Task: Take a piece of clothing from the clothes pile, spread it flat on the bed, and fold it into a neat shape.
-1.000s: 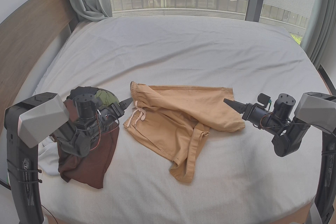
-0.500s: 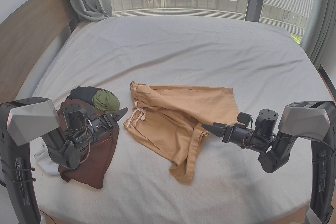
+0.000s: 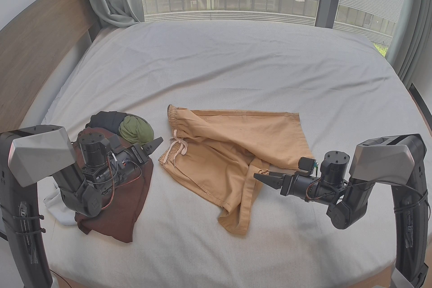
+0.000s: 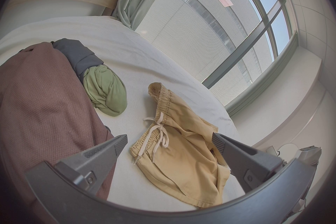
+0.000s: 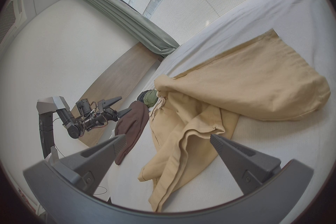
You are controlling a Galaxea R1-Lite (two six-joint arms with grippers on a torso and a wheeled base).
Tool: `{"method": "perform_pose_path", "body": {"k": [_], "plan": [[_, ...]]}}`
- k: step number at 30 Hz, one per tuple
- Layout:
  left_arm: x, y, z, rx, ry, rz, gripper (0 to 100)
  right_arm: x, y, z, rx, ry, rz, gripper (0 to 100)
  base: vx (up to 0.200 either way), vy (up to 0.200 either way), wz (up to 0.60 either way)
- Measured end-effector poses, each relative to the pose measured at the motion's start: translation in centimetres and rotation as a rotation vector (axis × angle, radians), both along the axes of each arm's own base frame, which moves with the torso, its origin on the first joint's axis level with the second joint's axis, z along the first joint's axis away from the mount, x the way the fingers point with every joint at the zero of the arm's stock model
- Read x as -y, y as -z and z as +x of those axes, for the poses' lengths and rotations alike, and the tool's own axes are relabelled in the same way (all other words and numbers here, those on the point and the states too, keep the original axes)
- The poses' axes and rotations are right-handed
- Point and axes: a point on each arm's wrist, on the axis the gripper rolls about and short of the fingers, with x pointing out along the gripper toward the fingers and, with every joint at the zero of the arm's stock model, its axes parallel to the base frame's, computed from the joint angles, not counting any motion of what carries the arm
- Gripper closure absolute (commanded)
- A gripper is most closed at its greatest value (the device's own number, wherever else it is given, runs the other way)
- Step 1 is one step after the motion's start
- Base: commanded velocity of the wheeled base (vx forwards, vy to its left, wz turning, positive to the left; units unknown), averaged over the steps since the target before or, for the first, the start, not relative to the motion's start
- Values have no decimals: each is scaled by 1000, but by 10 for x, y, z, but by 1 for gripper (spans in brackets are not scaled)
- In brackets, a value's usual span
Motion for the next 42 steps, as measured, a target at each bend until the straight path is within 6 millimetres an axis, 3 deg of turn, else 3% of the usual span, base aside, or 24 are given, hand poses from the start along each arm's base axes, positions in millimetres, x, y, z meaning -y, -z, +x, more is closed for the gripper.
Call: {"method": "perform_pose_path", "body": {"k": [10, 31, 32, 42], "plan": [[1, 2, 0, -2, 2, 0, 0, -11, 16, -4, -37, -32, -13, 0, 0, 0, 0], [3, 0, 0, 21, 13, -5, 0, -33, 39, 12, 0, -3, -9, 0, 0, 0, 0], [3, 0, 0, 21, 13, -5, 0, -34, 40, 12, -1, 0, -10, 100, 0, 0, 0], [3, 0, 0, 21, 14, -5, 0, -36, 46, 14, -2, 8, -13, 100, 0, 0, 0]]}}
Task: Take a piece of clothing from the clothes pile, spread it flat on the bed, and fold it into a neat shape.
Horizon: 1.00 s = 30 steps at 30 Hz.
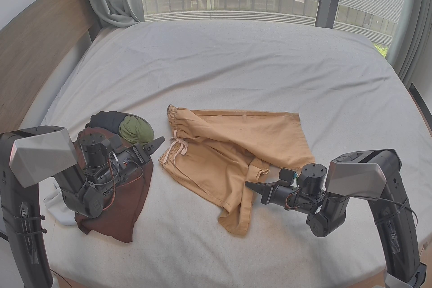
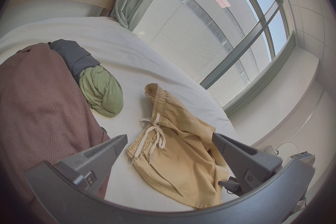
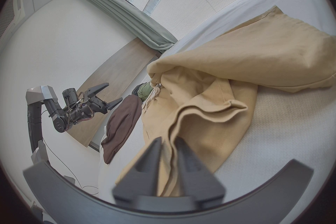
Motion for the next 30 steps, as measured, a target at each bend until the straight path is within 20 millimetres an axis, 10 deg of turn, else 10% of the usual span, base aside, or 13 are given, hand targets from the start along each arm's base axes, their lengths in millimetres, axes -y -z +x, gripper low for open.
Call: {"method": "perform_pose_path", "body": {"k": [30], "plan": [[5, 5, -2, -15, 14, 0, 0, 115, -32, -39, -118, 266, -97, 100, 0, 0, 0]]}}
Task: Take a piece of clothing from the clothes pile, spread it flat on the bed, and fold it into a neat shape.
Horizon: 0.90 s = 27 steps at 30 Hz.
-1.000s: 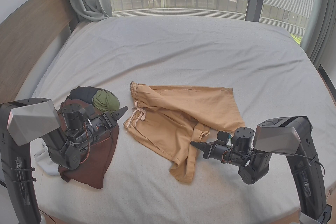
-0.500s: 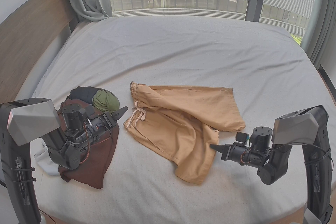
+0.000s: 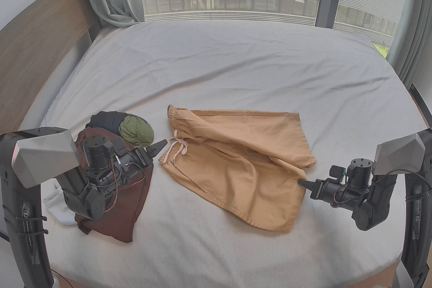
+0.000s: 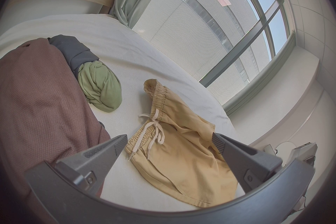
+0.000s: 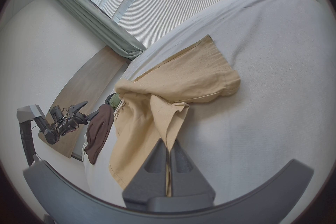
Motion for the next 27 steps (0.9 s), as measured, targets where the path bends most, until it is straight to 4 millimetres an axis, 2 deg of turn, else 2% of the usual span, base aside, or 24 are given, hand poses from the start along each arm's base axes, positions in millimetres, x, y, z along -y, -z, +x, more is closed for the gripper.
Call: {"method": "perform_pose_path", "body": {"k": [10, 27], "plan": [[0, 9, 0, -23, -1, 7, 0, 22, 5, 5, -65, 66, -6, 100, 0, 0, 0], [3, 30, -1, -73, 6, 32, 0, 39, 6, 14, -77, 121, -6, 100, 0, 0, 0]]}}
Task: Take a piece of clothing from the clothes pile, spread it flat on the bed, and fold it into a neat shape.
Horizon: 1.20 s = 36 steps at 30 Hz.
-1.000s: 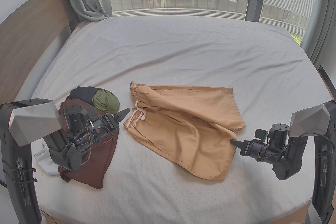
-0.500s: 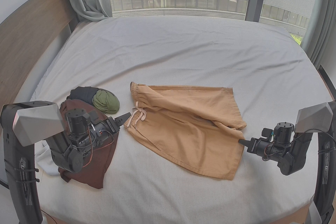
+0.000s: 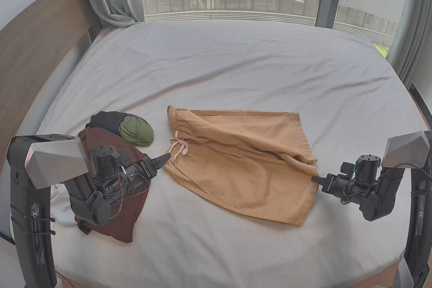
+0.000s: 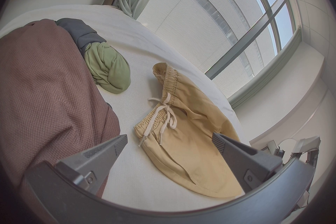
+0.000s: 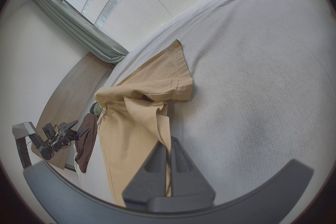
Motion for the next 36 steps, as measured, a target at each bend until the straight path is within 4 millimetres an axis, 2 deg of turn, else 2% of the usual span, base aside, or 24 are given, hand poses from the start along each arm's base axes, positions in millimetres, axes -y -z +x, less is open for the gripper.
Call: {"method": "perform_pose_path", "body": {"k": [7, 8, 22, 36], "plan": [[1, 5, 0, -11, 1, 3, 0, 1, 0, 2, 8, 3, -1, 100, 0, 0, 0], [1, 6, 0, -12, 2, 3, 0, 1, 0, 2, 8, 4, -1, 0, 0, 0, 0], [5, 18, 4, -22, 2, 6, 0, -2, -3, -3, 40, -34, -55, 0, 0, 0, 0], [12, 26, 29, -52, -53, 32, 0, -4, -31, -4, 136, -39, -54, 0, 0, 0, 0]]}}
